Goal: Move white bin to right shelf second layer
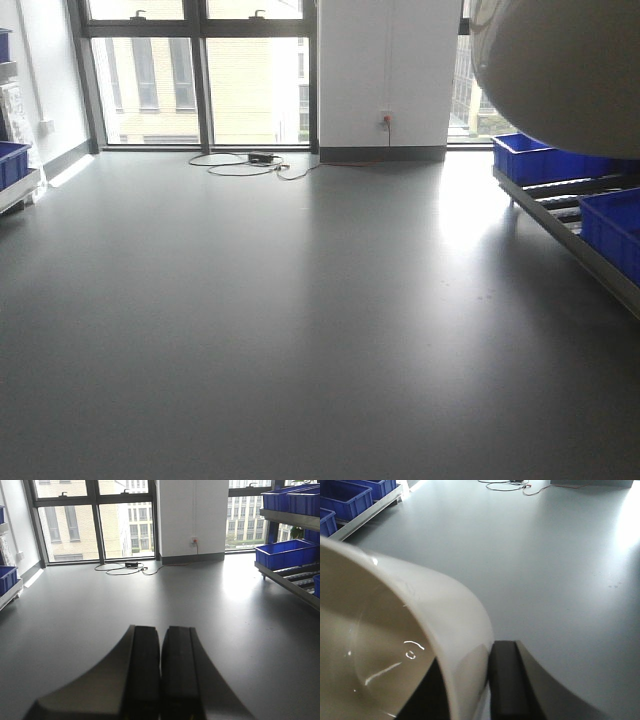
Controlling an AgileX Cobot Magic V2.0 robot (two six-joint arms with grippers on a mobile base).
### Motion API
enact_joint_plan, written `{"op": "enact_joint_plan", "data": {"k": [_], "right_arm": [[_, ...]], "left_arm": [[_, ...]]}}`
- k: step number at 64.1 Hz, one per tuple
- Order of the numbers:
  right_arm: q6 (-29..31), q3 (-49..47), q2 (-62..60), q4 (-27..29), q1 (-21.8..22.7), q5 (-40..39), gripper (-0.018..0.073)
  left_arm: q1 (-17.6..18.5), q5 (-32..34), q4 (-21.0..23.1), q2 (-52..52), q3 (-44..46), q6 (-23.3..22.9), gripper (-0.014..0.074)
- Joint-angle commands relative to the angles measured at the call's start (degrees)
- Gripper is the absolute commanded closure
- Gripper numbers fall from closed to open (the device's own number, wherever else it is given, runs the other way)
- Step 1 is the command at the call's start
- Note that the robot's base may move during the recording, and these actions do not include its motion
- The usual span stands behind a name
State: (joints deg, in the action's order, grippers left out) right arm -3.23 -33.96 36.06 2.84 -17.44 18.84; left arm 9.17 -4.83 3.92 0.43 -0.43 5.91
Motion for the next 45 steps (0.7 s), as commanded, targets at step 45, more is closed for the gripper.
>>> {"op": "enact_joint_plan", "data": {"k": [45], "right_arm": [[0.12, -1.9, -0.12, 0.03, 0.36, -6.08, 0.0503]], "left_arm": [[-0.05, 4.83, 0.31, 0.8, -2.11, -0.2, 0.0512]]}}
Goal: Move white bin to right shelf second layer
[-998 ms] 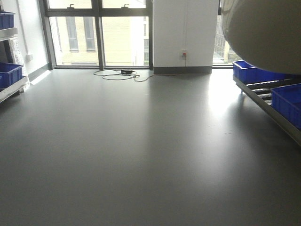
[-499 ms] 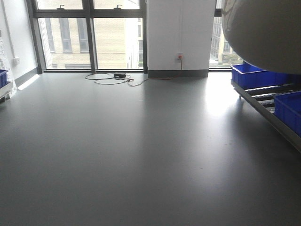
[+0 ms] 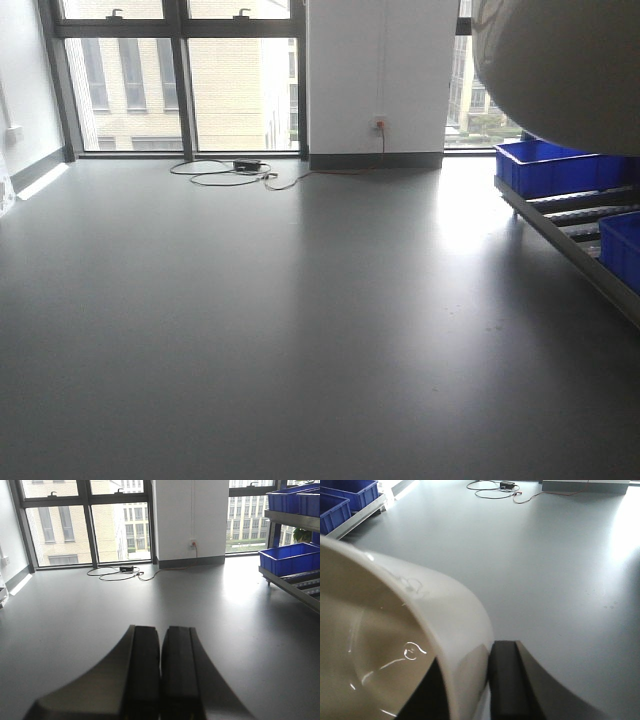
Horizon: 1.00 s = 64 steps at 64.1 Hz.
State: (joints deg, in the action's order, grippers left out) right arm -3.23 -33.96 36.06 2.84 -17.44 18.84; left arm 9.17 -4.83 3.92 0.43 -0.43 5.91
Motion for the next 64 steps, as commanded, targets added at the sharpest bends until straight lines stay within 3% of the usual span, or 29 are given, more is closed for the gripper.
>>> {"op": "enact_joint_plan", "data": {"k": [1, 64], "right_arm": [[0.12, -1.9, -0.12, 0.03, 0.36, -6.08, 0.0503], [0.12, -1.9, -0.12, 0.03, 0.36, -6.08, 0.0503]], "left_arm": [[-0.05, 4.83, 0.31, 0.8, -2.11, -0.2, 0.0512], [-0.05, 4.83, 0.31, 0.8, -2.11, -0.2, 0.0512]]}}
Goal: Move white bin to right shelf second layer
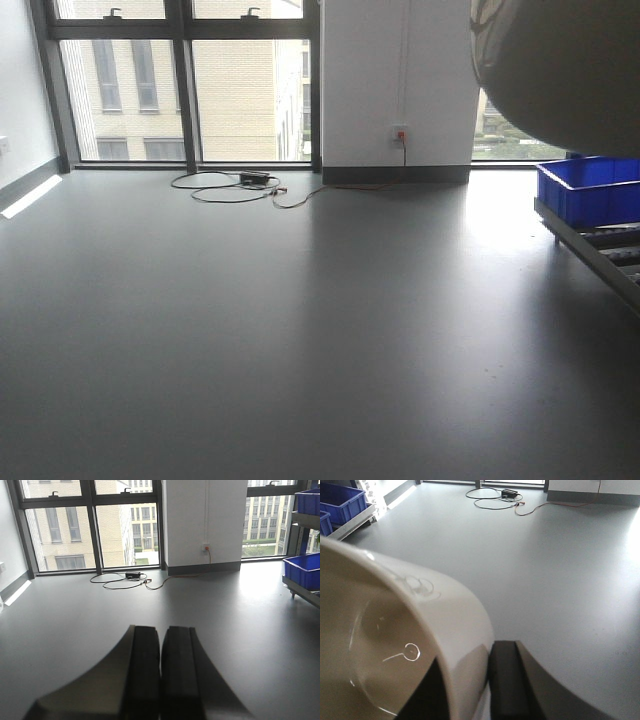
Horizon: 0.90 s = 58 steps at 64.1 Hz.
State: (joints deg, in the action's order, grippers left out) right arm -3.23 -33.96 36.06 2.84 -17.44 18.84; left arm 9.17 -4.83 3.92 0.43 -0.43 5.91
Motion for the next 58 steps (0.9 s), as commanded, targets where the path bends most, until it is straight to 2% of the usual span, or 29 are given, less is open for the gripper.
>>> {"op": "enact_joint_plan", "data": {"k": [1, 58], "right_arm": [[0.12, -1.9, -0.12, 0.03, 0.36, -6.08, 0.0503], [0.12, -1.9, -0.12, 0.03, 0.36, -6.08, 0.0503]], "left_arm": [[-0.05, 4.83, 0.31, 0.8, -2.11, -0.2, 0.0512], [-0.05, 4.83, 0.31, 0.8, -2.11, -0.2, 0.0512]]}}
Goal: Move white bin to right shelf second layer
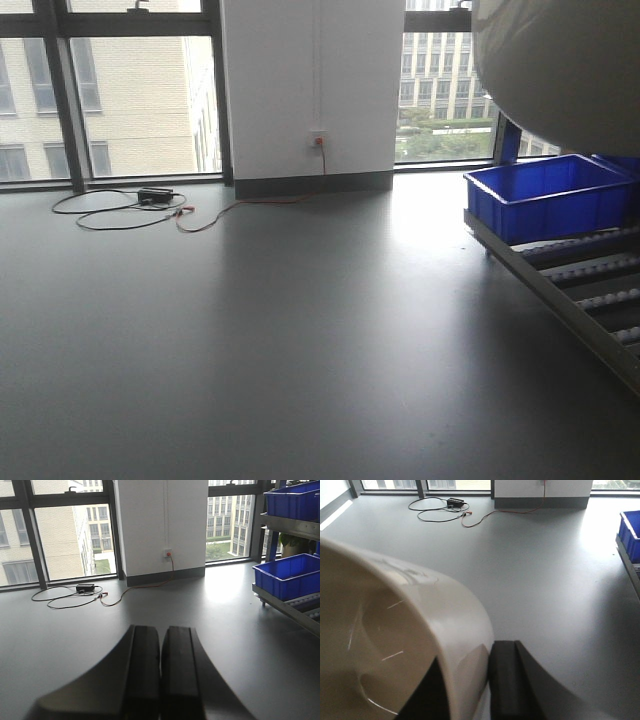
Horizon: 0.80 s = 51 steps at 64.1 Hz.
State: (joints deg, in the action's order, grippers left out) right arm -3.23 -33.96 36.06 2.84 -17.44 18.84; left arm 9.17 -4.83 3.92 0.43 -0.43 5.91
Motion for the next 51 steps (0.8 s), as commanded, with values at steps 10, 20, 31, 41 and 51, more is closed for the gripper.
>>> {"op": "enact_joint_plan", "data": {"k": [10, 20, 31, 41, 51], "right_arm": [[0.12, -1.9, -0.12, 0.03, 0.36, -6.08, 0.0503], [0.12, -1.9, -0.12, 0.03, 0.36, -6.09, 0.0503], [0.12, -1.9, -0.12, 0.03, 0.36, -6.09, 0.0503], [0.12, -1.9, -0.12, 0.03, 0.36, -6.09, 0.0503], [0.12, -1.9, -0.12, 0.03, 0.36, -6.09, 0.0503]], "left_arm": [[-0.05, 4.83, 0.31, 0.8, -2.11, -0.2, 0.0512], [-0.05, 4.83, 0.31, 0.8, -2.11, -0.2, 0.0512], [-0.05, 4.83, 0.31, 0.8, -2.11, -0.2, 0.0512], [-0.05, 4.83, 0.31, 0.8, -2.11, -0.2, 0.0512], [-0.05, 4.83, 0.31, 0.8, -2.11, -0.2, 0.0512]]}}
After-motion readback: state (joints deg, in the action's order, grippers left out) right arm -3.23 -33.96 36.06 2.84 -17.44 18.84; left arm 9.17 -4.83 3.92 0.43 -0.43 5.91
